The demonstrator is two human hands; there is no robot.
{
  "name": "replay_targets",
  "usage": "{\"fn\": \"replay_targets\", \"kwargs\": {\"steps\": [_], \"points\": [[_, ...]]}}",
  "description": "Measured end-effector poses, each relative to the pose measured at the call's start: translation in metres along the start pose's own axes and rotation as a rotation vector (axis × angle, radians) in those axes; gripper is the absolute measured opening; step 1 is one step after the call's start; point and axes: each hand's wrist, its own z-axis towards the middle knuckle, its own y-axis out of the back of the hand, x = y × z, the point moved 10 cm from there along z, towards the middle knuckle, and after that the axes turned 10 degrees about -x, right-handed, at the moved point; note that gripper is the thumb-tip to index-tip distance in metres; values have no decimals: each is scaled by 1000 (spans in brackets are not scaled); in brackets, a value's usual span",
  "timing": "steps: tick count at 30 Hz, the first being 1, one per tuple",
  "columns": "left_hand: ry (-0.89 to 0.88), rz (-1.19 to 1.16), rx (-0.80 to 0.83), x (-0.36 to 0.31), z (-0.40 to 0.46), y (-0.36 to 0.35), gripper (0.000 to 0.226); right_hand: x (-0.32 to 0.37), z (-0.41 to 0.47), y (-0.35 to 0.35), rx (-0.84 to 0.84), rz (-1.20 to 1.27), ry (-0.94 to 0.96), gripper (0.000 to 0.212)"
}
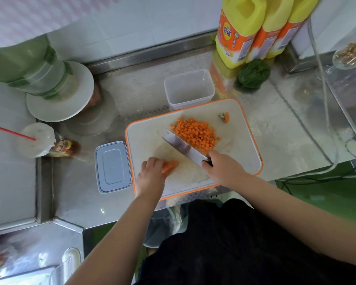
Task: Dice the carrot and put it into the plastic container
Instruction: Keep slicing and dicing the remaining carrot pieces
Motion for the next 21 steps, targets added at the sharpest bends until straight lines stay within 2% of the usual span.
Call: {"fn": "replay_targets", "kwargs": {"steps": [4, 9, 16, 21], "points": [[36, -26, 5, 0, 3, -3, 25, 6, 13, -10, 48, -55, 50, 20], [-77, -94, 28, -20, -2, -7, 22, 10, 19, -9, 72, -149, 116, 17], [-49, -86, -101, -10, -13, 1, 29, 8, 19, -18, 130, -209, 136, 20], [8, -129, -154, -8, -13, 2, 14, 15, 10, -29, 202, -261, 184, 22]]}}
